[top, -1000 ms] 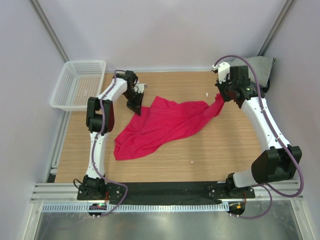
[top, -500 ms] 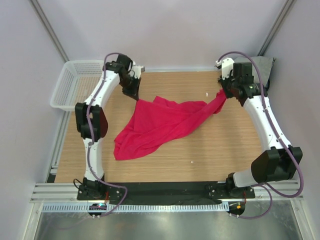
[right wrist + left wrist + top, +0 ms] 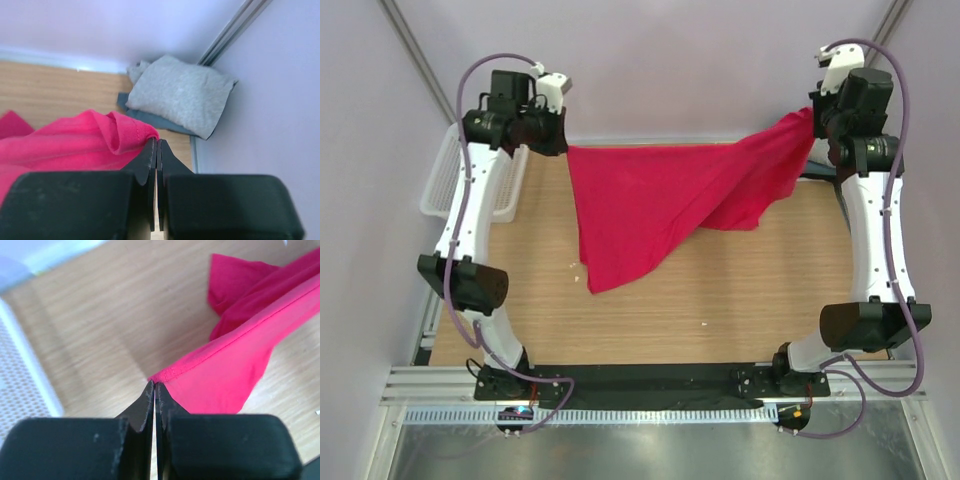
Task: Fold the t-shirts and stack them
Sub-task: Flatten the tshirt out
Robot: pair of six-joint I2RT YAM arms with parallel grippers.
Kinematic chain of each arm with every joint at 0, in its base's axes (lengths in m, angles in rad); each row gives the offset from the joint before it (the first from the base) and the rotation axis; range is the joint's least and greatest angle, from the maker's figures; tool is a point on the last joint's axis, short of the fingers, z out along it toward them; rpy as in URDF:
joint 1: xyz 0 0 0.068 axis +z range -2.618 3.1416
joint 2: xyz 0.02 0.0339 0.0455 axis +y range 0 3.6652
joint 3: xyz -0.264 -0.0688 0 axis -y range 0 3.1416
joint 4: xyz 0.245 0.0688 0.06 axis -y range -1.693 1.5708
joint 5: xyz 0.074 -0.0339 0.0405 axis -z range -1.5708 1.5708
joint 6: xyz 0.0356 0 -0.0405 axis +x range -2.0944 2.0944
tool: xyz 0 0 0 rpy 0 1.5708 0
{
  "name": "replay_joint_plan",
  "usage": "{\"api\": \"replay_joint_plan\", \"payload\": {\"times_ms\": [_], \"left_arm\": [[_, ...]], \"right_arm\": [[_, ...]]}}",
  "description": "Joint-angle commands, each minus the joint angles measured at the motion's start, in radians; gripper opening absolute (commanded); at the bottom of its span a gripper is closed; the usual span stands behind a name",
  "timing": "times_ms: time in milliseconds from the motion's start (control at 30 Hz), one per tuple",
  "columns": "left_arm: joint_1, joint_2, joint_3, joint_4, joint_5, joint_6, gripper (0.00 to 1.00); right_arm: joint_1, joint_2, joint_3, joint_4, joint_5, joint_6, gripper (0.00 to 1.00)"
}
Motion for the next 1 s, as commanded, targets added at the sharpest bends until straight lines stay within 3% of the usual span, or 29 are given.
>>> {"api": "replay_joint_plan", "payload": {"times_ms": [0,167,467,600,767,967], "left_arm": [[0.014,-0.126,0.062,0.085,-0.024,0.034,0.0],[0.014,-0.257,0.014,0.114,-0.014,0.011,0.0],[0.013,-0.509,-0.109,0.117,0.018,0.002,0.0],[0.013,-0.593,-0.148,0.091,0.004,0.006,0.0],[0.013,-0.62,-0.102,0.05,-0.014,0.061,0.0],[0.013,-0.526,-0.106,0.057,-0.048,0.13,0.0]], "right_arm": [[-0.004,-0.006,0.119,0.059,0.002,0.063,0.01],[-0.004,-0.068,0.159,0.045,-0.053,0.055,0.01],[-0.004,-0.387,-0.071,0.08,-0.194,0.061,0.01],[-0.004,-0.467,-0.055,0.047,-0.217,0.064,0.01],[-0.004,-0.518,0.024,-0.021,-0.27,0.045,0.01],[-0.004,-0.494,-0.065,0.026,-0.26,-0.02,0.01]]}}
